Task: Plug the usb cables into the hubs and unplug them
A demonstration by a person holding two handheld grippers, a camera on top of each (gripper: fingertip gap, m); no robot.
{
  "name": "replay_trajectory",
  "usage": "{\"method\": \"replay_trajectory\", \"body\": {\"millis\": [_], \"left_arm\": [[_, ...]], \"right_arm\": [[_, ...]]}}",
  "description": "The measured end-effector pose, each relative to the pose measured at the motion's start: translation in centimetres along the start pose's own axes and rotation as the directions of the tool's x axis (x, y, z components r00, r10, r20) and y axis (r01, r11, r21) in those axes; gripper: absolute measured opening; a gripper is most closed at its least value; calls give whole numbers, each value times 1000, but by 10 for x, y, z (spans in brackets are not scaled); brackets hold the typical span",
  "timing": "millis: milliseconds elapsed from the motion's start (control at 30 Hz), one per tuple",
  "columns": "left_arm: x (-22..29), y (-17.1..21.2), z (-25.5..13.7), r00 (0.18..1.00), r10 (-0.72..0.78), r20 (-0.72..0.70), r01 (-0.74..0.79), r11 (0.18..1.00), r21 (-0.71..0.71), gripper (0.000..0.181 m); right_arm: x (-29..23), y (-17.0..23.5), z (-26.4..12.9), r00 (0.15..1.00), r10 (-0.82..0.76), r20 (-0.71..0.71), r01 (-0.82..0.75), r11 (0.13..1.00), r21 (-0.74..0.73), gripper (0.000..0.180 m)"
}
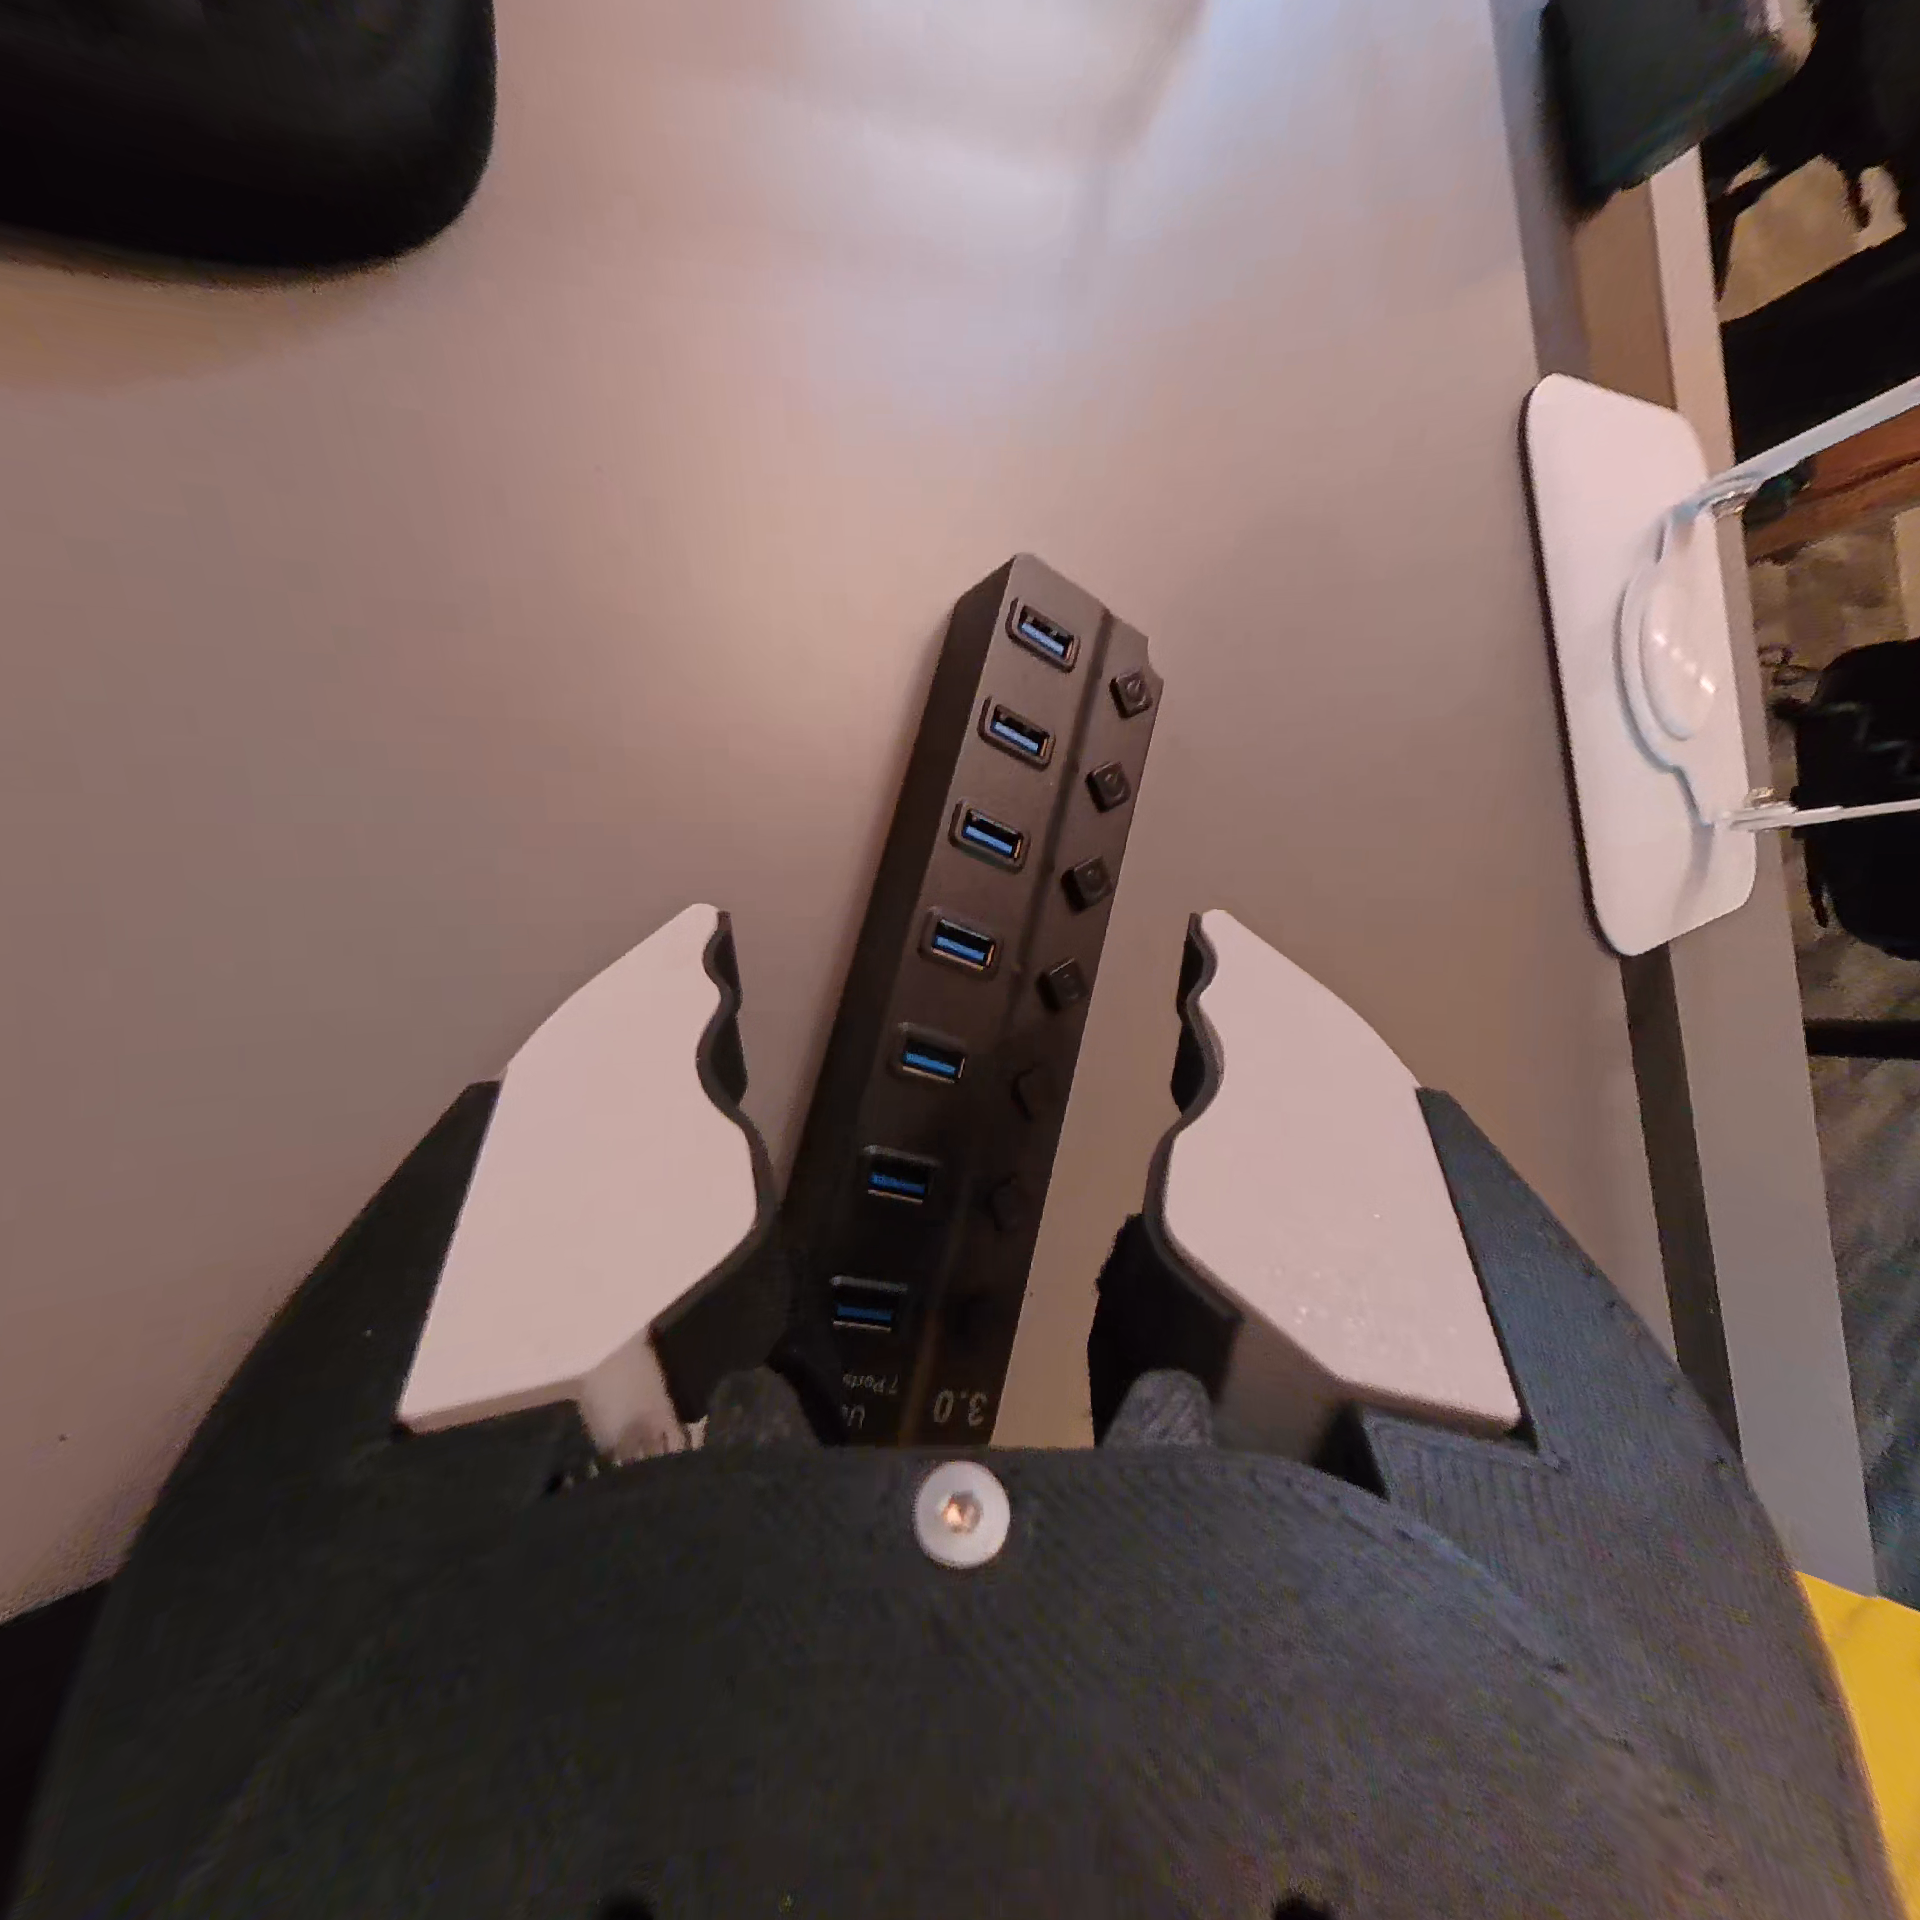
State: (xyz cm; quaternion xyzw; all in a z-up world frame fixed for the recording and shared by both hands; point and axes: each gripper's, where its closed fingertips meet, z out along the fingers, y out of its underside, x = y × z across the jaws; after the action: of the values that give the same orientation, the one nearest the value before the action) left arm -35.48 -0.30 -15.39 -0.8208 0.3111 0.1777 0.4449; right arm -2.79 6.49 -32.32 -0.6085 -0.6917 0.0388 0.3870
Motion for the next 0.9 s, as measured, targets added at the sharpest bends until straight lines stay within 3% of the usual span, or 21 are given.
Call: {"method": "replay_trajectory", "body": {"millis": [33,167,367,567,800,900], "left_arm": [[-1,17,9,998,-59,-20,57,994,-96,33],[30,68,24,922,-324,-212,227,896,-382,39],[34,127,17,820,-567,-78,397,661,-637,45],[43,144,19,743,-668,-55,446,554,-703,36],[53,151,35,777,-623,-84,319,507,-801,27],[65,137,47,756,-622,-203,261,571,-779,26]], "right_arm": [[1,-2,-1,1000,3,-8,-3,1000,19,82],[6,-5,-4,999,-10,-38,12,998,63,81],[9,-8,-7,998,-21,-65,26,996,80,80],[12,-9,-9,995,-35,-90,42,996,81,79],[14,-8,-13,993,-39,-109,48,995,83,76],[15,-8,-12,993,-41,-112,50,996,80,76]]}}
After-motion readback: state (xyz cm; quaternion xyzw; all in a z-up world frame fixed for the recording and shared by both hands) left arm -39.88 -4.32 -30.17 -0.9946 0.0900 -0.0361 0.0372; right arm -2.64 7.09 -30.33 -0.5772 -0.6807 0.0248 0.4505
